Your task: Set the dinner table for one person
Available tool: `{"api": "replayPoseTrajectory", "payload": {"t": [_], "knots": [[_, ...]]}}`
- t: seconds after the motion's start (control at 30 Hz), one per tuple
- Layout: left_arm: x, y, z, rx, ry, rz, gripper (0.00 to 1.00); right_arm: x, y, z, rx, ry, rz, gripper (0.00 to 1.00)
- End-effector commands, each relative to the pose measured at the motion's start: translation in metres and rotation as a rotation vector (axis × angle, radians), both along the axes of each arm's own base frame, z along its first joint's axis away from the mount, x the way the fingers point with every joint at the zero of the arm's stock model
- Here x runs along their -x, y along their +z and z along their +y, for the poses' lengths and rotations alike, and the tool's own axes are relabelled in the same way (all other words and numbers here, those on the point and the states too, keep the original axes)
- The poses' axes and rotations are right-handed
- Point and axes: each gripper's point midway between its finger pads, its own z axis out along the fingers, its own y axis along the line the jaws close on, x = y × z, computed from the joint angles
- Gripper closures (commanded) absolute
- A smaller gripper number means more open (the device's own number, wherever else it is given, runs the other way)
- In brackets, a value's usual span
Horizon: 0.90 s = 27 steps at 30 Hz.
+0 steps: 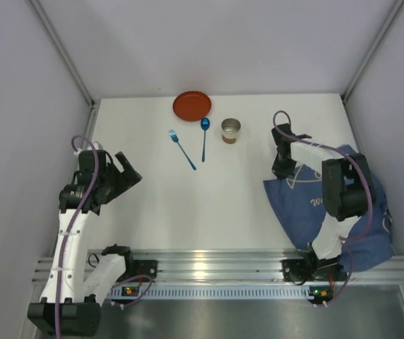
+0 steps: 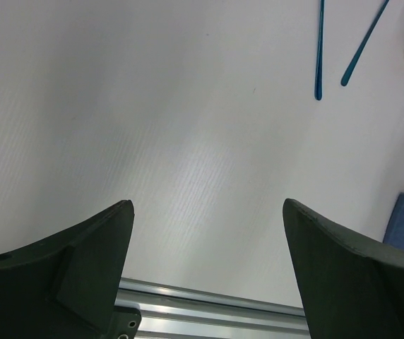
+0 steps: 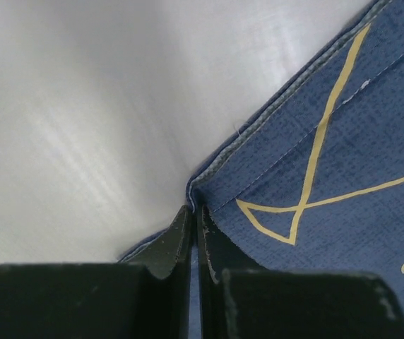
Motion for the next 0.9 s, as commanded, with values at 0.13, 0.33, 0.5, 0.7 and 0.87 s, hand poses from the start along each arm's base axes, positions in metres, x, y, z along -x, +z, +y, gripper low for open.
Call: {"api": "replayPoseTrajectory", "payload": {"t": [0.13, 0.33, 0.5, 0.7, 0.87], "knots": [[-0.017, 0.019, 0.010, -0.063, 0.002, -0.030, 0.09, 0.052, 0.023, 0.148, -0.076, 0.377, 0.033, 1.00], [-0.024, 0.025, 0.011, -0.078, -0.003, -0.036, 0.09, 0.142, 0.056, 0.238, -0.104, 0.760, 0.093, 1.00], [-0.023, 0.020, 0.012, -0.086, -0.001, -0.031, 0.09, 0.194, 0.061, 0.251, -0.051, 1.029, 0.241, 1.00], [-0.025, 0.012, 0.010, -0.078, -0.007, -0.018, 0.09, 0.239, 0.071, 0.279, -0.115, 1.221, 0.223, 1.00], [-0.025, 0.016, 0.009, -0.073, -0.007, -0.029, 0.09, 0.228, 0.082, 0.316, -0.112, 1.310, 0.137, 1.00]]}}
